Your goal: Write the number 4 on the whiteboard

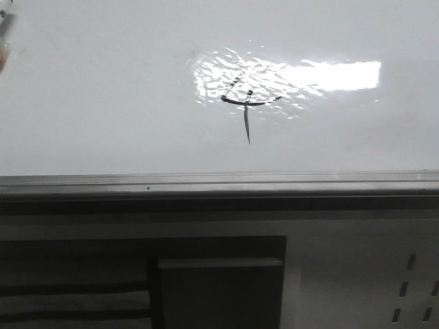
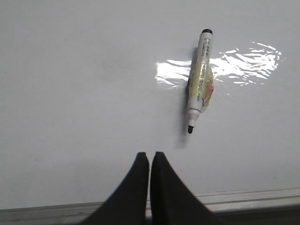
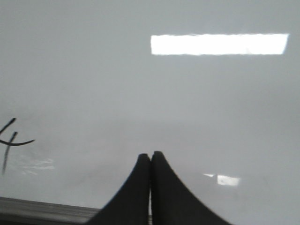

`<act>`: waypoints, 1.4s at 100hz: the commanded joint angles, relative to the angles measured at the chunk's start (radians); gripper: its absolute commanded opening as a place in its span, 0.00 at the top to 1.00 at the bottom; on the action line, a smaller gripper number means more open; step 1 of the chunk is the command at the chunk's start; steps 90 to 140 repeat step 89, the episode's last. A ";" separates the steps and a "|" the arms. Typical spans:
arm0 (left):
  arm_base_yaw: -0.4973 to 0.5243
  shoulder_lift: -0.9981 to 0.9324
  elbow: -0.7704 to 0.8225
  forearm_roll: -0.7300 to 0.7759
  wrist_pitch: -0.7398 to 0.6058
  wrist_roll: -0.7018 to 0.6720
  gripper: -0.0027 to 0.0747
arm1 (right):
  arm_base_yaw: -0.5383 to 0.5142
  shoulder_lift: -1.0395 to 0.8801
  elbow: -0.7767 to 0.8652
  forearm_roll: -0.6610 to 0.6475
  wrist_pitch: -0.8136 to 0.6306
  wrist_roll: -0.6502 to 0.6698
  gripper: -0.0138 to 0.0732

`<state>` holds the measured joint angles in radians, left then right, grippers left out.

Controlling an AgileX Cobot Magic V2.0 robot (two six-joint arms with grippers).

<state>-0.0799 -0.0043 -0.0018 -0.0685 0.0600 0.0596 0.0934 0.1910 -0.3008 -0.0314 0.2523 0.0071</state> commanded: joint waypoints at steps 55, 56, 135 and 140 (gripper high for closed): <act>-0.001 -0.028 0.027 -0.001 -0.077 -0.011 0.99 | -0.056 -0.221 0.329 0.004 -0.291 0.001 0.92; -0.001 -0.028 0.027 -0.001 -0.077 -0.011 0.99 | -0.056 -0.221 0.329 0.004 -0.291 0.001 0.92; -0.001 -0.028 0.027 -0.001 -0.077 -0.011 0.99 | -0.056 -0.221 0.329 0.004 -0.287 0.001 0.92; -0.001 -0.028 0.027 -0.001 -0.077 -0.011 0.99 | -0.056 -0.221 0.329 0.004 -0.287 0.001 0.92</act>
